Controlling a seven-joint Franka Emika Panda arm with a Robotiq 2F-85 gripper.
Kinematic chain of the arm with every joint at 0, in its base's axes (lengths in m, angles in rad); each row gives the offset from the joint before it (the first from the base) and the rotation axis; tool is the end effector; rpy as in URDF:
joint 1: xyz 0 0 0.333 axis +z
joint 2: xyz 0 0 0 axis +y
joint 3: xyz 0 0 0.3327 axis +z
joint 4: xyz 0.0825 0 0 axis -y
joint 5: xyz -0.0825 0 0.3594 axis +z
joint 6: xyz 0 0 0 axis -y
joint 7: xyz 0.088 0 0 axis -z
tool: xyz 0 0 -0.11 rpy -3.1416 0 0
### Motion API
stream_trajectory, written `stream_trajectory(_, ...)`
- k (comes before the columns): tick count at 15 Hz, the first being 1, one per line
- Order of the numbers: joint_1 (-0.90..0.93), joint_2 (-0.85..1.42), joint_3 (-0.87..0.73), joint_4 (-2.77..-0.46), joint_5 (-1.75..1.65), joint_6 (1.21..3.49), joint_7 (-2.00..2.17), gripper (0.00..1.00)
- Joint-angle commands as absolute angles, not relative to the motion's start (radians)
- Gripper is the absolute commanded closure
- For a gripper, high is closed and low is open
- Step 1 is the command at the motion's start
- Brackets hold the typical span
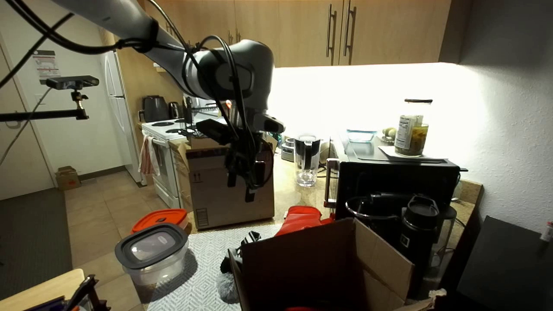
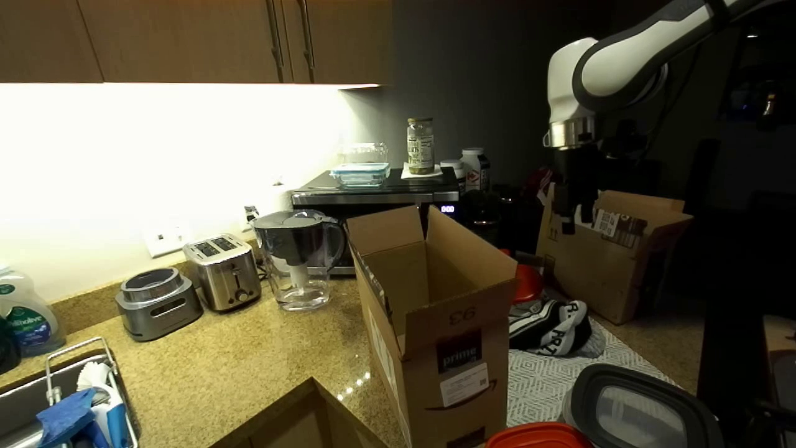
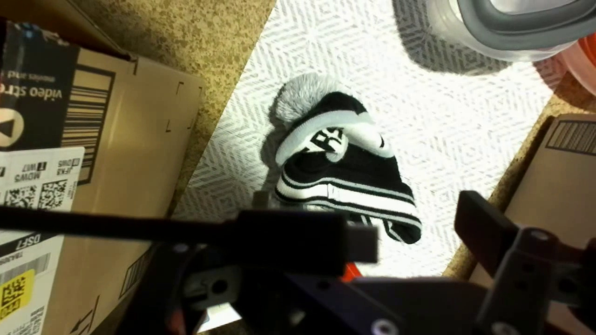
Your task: Put the red object into the cardboard box
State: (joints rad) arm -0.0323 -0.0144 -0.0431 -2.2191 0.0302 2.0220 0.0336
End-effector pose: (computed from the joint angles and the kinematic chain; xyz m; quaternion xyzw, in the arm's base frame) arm 0.4815 -0.0346 0.3963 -0.9938 0.0620 0.0909 0.0151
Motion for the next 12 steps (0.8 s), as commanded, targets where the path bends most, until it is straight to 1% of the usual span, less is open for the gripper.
stream_trajectory(1,-0.034,-0.016,-0.039,-2.224,0.027,1.988,0.015,0.0)
stream_trajectory(2,-0.033,-0.013,-0.038,-2.22,0.03,2.013,0.031,0.0)
stream_trajectory(12,-0.033,-0.012,-0.038,-2.22,0.03,2.001,0.031,0.0)
